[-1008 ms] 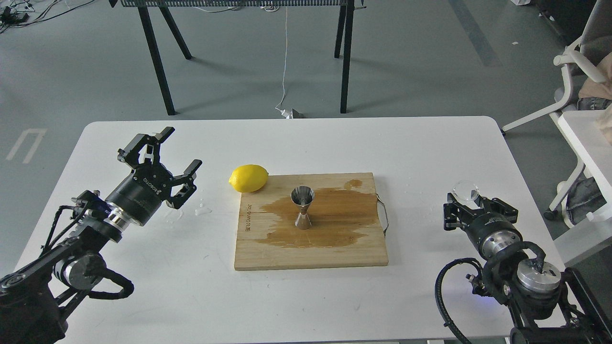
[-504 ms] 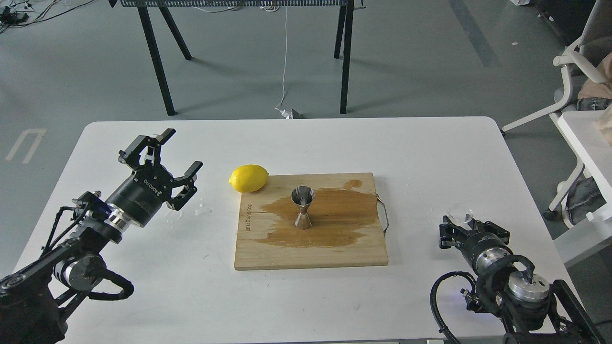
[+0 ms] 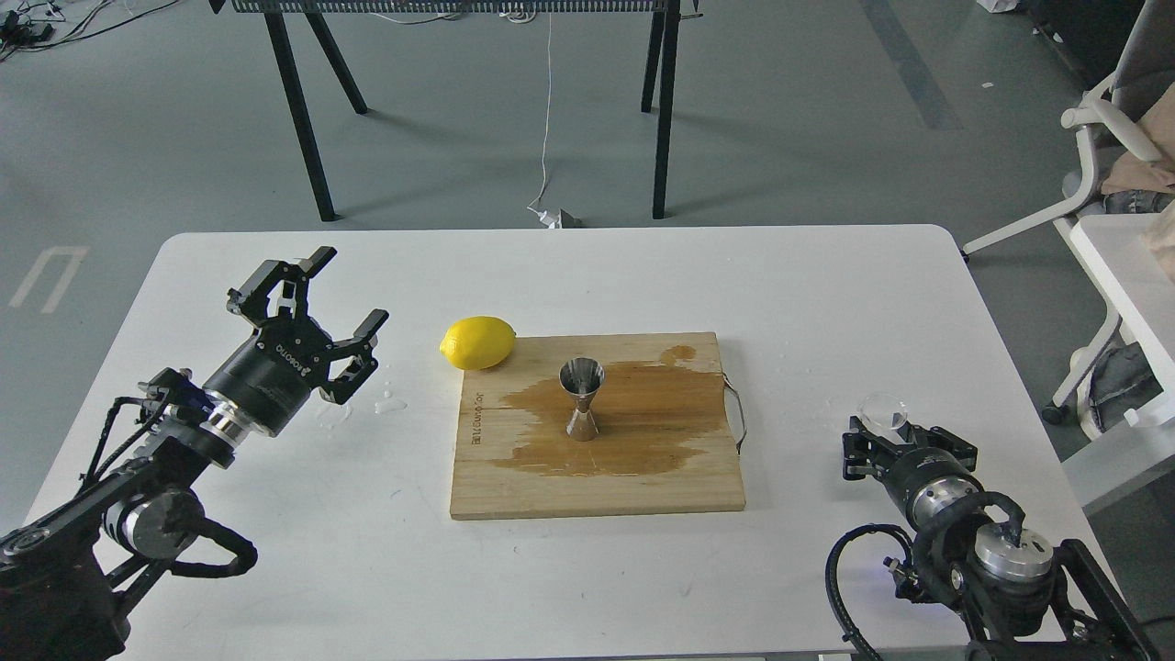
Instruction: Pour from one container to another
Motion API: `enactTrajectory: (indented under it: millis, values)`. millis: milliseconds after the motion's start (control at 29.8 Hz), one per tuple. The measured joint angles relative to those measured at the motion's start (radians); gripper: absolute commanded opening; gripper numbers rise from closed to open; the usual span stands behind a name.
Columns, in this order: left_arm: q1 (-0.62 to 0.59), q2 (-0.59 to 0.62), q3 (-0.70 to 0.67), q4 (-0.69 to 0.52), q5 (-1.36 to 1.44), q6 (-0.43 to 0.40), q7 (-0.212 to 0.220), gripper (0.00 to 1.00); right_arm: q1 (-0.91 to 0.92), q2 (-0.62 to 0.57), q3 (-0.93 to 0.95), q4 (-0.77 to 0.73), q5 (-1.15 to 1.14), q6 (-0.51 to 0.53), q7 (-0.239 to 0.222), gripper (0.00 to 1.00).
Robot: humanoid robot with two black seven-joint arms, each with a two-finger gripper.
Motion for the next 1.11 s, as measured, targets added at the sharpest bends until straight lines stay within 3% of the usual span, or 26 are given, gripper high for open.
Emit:
enactTrajectory:
  millis: [336, 537, 1108]
  values:
    - [0.0, 0.0, 0.002, 0.0, 0.0, 0.0, 0.0, 0.93, 0.0, 0.0, 0.001, 0.017, 0.005, 0.001, 0.0, 0.74]
    - [0.0, 0.0, 0.003, 0.0, 0.001, 0.0, 0.0, 0.93, -0.002, 0.0, 0.001, 0.034, 0.006, 0.001, 0.0, 0.92]
    - [0.0, -0.001, 0.003, 0.0, 0.002, 0.0, 0.0, 0.93, -0.082, -0.003, 0.007, 0.188, 0.006, -0.008, -0.001, 0.95]
